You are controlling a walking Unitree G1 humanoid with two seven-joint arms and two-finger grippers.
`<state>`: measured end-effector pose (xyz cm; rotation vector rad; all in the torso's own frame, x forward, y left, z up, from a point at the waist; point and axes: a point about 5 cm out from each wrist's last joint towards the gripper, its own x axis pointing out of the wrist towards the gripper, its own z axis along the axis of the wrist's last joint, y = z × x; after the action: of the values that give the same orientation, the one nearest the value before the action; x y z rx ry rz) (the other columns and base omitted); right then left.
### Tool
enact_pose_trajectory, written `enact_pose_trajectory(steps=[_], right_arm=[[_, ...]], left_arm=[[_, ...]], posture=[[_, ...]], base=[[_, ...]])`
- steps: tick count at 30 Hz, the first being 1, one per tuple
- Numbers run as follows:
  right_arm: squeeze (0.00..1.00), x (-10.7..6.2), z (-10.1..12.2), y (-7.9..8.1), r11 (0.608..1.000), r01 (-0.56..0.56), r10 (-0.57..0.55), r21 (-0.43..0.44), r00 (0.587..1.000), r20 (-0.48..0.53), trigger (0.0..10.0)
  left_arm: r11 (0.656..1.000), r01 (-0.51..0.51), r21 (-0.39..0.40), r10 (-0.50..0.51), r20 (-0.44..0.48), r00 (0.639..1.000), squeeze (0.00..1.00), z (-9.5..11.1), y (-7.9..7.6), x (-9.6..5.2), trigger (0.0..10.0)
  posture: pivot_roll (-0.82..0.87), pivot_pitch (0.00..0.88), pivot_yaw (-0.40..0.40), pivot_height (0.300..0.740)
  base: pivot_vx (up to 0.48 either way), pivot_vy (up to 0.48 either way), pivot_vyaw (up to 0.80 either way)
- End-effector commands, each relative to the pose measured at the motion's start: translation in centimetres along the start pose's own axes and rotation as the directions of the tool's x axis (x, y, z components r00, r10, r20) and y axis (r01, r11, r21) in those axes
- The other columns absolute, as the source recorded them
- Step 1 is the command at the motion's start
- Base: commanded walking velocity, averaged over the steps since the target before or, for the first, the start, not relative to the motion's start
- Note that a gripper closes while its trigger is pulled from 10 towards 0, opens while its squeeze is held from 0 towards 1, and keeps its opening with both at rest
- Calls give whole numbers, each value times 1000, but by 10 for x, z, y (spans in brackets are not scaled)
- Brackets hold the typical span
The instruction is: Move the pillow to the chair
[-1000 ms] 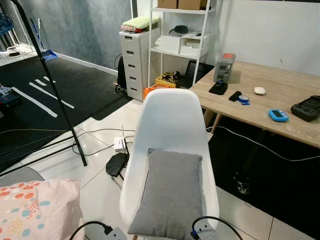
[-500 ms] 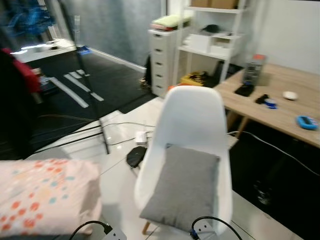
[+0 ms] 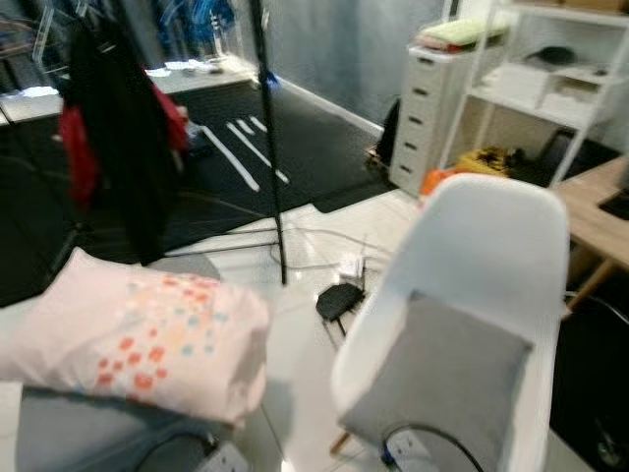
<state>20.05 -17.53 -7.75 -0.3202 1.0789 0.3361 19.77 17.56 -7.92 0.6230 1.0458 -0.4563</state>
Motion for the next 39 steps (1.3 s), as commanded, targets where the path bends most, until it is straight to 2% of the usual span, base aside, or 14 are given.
enact_pose_trajectory(steps=[1, 7, 14, 27, 39], right_arm=[[0, -1, -4, -3, 1000, 8, -8, 18, 1000, -12, 10000], [0, -1, -4, -4, 999, 19, -19, 28, 1000, -4, 10000], [0, -1, -6, -4, 999, 26, -26, 27, 1000, 0, 10000], [0, -1, -6, -4, 999, 32, -32, 25, 999, -5, 10000], [0, -1, -6, -5, 998, 55, -55, 20, 998, -7, 10000]], left_arm=[[1000, 27, 10, -26, -27, 999, 0, -9, -9, 0, 10000], [1000, 21, 7, -21, -23, 1000, 0, -8, -10, 0, 10000], [1000, 19, 5, -19, -26, 999, 0, -9, -12, 1, 10000], [1000, 8, -14, -8, -26, 1000, 0, -11, -11, 0, 10000], [998, 6, -59, -7, -16, 1000, 0, -11, -11, 0, 10000]], posture=[[-67, 60, 14, 740], [-64, 74, 12, 740], [-56, 32, 18, 740], [-51, 23, 5, 740], [-59, 21, 8, 740]], base=[[0, 0, 800], [0, 0, 800], [0, 0, 800], [0, 0, 789], [0, 0, 0]])
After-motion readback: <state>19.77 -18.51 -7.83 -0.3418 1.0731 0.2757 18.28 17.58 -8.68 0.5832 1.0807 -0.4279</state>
